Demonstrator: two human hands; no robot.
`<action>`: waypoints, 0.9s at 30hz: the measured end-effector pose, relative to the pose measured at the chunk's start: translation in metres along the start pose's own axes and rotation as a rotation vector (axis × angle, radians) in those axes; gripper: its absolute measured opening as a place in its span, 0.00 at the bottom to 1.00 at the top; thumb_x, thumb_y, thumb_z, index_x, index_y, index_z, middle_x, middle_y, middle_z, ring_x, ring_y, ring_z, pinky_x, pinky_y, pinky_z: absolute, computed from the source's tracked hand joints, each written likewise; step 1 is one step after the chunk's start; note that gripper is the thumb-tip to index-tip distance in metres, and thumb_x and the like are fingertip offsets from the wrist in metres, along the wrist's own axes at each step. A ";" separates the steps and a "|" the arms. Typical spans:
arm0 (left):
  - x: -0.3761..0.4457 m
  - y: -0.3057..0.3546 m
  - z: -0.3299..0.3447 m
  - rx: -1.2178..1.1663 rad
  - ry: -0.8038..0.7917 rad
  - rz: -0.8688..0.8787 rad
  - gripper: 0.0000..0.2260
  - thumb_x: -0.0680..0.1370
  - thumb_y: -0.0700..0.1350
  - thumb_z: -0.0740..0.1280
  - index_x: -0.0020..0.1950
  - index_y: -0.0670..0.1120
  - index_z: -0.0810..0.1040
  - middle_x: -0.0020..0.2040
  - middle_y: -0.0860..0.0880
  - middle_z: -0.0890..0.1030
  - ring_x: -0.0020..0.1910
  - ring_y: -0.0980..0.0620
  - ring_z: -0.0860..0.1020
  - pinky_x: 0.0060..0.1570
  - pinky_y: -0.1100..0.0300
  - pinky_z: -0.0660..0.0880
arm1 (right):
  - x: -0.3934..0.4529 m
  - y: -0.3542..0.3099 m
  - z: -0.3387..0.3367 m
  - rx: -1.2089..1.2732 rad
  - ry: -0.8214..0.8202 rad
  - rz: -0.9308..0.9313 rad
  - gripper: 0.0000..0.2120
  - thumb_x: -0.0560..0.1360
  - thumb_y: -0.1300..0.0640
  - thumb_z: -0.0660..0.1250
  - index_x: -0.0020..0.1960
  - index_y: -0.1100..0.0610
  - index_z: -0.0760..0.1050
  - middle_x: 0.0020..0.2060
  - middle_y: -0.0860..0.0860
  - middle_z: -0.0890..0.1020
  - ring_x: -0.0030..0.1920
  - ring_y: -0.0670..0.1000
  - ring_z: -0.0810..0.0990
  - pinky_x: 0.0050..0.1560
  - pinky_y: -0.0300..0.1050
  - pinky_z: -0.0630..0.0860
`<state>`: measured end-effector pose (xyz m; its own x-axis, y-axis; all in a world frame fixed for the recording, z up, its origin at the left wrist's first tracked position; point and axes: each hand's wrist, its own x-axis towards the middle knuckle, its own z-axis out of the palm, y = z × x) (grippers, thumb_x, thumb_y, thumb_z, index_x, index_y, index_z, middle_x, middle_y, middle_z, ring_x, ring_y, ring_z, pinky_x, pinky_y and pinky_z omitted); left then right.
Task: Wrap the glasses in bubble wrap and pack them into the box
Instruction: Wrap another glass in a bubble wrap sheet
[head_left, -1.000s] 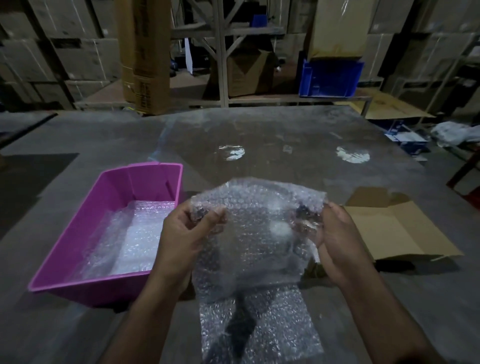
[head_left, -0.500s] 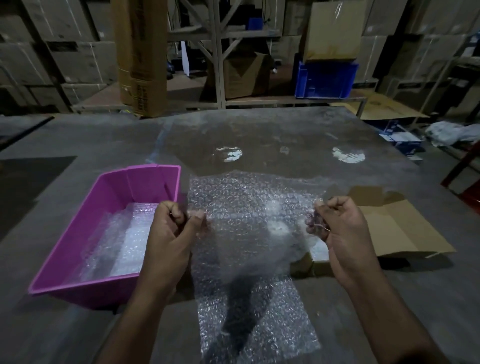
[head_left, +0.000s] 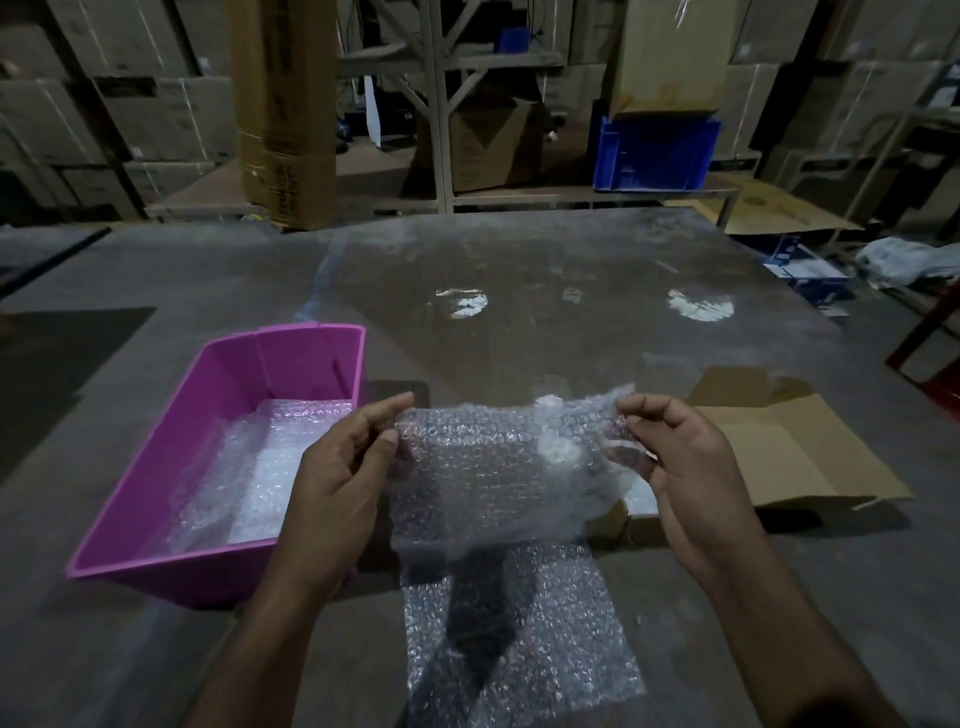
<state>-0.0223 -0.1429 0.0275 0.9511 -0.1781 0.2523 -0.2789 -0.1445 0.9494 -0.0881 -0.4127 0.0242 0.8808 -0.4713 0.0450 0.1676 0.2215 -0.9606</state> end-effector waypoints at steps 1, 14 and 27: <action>-0.001 0.000 -0.001 0.009 -0.002 0.000 0.14 0.81 0.42 0.67 0.64 0.56 0.81 0.51 0.51 0.86 0.50 0.51 0.83 0.54 0.51 0.81 | -0.002 -0.001 0.001 -0.014 -0.031 -0.009 0.08 0.78 0.66 0.67 0.53 0.57 0.81 0.44 0.47 0.85 0.48 0.48 0.82 0.48 0.41 0.80; 0.000 -0.004 -0.009 0.134 -0.054 0.075 0.05 0.77 0.51 0.69 0.49 0.51 0.79 0.54 0.55 0.82 0.56 0.54 0.81 0.55 0.50 0.79 | -0.006 0.000 -0.003 -0.536 -0.013 -0.230 0.03 0.73 0.51 0.74 0.43 0.49 0.83 0.53 0.44 0.80 0.55 0.47 0.81 0.55 0.42 0.77; -0.004 0.002 -0.001 -0.030 -0.018 0.022 0.13 0.85 0.38 0.58 0.54 0.51 0.81 0.44 0.52 0.83 0.47 0.55 0.80 0.49 0.48 0.74 | -0.004 -0.001 0.005 -0.176 -0.121 -0.030 0.10 0.81 0.60 0.65 0.55 0.50 0.83 0.43 0.43 0.84 0.44 0.42 0.77 0.52 0.44 0.71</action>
<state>-0.0271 -0.1418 0.0287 0.9422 -0.1988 0.2696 -0.2950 -0.1113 0.9490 -0.0893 -0.4065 0.0263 0.9250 -0.3675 0.0969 0.1242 0.0515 -0.9909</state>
